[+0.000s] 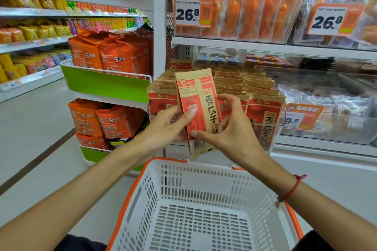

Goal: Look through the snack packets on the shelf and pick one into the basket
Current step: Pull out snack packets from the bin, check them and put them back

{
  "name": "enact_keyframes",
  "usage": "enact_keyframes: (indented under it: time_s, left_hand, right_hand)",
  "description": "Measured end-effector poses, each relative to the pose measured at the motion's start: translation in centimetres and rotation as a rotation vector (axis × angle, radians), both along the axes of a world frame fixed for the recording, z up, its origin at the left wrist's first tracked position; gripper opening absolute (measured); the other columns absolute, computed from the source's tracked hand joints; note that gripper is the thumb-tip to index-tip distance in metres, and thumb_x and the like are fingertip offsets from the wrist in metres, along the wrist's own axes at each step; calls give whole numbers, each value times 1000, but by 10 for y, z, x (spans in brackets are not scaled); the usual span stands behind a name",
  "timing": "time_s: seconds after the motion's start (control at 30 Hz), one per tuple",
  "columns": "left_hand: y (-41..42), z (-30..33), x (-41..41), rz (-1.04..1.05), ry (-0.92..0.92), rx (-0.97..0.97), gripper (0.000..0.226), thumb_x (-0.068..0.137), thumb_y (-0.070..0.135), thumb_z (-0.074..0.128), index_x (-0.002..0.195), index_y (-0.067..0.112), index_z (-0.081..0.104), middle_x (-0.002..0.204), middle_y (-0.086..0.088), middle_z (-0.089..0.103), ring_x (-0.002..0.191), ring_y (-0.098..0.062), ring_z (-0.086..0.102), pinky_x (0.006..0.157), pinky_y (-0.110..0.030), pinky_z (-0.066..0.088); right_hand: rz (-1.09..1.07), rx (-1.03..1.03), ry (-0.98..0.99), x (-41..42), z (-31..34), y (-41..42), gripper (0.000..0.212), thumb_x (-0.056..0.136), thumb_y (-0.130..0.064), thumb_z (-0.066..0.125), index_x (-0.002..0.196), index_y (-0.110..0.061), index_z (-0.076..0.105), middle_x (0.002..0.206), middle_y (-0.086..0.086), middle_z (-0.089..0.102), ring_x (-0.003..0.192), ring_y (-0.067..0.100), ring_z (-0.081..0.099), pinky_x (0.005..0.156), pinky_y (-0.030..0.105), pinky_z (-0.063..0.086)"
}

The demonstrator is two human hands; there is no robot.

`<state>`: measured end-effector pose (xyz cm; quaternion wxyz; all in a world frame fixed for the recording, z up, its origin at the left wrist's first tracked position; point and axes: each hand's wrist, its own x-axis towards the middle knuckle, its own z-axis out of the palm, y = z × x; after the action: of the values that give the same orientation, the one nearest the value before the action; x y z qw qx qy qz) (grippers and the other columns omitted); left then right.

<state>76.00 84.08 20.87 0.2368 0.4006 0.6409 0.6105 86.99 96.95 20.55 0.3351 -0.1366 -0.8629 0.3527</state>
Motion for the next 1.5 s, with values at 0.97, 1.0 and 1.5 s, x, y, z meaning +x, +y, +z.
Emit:
enact_keyframes:
  time_s: [0.97, 1.0, 1.5]
  left_hand:
    - [0, -4, -10, 172, -187, 119, 23, 95, 27, 59, 117, 27, 63, 108, 2, 73, 103, -7, 67, 71, -21, 58]
    - [-1, -2, -11, 201, -202, 151, 21, 95, 28, 58, 115, 28, 63, 107, 2, 73, 103, -7, 67, 70, -19, 58]
    - [-9, 7, -17, 306, -170, 179, 29, 94, 30, 58, 122, 22, 61, 110, -2, 72, 104, -14, 68, 79, -25, 59]
  right_hand:
    - [-20, -21, 100, 5, 1, 24, 28, 87, -28, 70, 113, -28, 59, 79, -13, 65, 74, 1, 62, 61, 19, 53]
    - [20, -8, 67, 4, 1, 24, 32, 87, -24, 70, 117, -27, 60, 86, -15, 66, 79, 2, 62, 66, 21, 56]
    - [89, -39, 45, 4, -1, 26, 45, 85, -12, 72, 123, -32, 62, 94, -8, 70, 83, 6, 63, 74, 22, 55]
